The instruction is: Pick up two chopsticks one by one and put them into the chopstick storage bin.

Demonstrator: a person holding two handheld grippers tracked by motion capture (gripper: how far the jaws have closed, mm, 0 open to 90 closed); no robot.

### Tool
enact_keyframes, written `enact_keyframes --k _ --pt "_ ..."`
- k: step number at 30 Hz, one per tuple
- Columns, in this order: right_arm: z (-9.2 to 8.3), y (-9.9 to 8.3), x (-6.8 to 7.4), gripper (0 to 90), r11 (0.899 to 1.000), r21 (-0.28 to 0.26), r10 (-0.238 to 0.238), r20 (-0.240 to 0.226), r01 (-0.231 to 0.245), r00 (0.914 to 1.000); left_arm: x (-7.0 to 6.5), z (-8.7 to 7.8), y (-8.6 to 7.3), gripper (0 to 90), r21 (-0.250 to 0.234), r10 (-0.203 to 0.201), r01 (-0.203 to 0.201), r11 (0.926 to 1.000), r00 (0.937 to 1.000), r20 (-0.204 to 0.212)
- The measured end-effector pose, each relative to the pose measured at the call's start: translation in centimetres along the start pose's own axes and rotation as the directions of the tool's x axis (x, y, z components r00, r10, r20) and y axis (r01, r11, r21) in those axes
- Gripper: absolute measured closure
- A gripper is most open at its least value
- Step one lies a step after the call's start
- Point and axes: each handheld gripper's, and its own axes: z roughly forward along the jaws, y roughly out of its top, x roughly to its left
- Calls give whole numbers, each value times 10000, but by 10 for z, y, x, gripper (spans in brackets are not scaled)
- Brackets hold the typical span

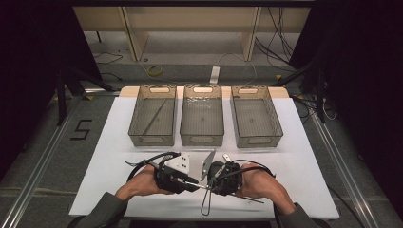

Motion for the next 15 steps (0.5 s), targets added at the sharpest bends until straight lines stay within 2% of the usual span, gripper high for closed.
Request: enact_keyframes --k 6,9,10,13,15 --pt "0 -1 3 851 9992 -18 -409 -19 409 9992 -2 -1 0 819 -85 208 -203 9998 9982 558" --pt "0 -2 2 851 9991 -95 -422 -95 421 9991 -6 -4 2 829 -186 457 -449 9988 9978 472" --pt "-1 -3 2 849 9986 -164 -502 -123 500 9987 -7 -4 2 830 -280 427 -415 9987 9981 443" --pt "-5 -6 0 824 9989 -434 -201 -102 196 9997 -7 -7 2 831 -527 321 -308 9981 9992 251" --pt "-11 -9 -6 764 9965 -783 297 -129 -307 9995 -5 -10 2 832 -634 250 -256 9977 9996 -99"
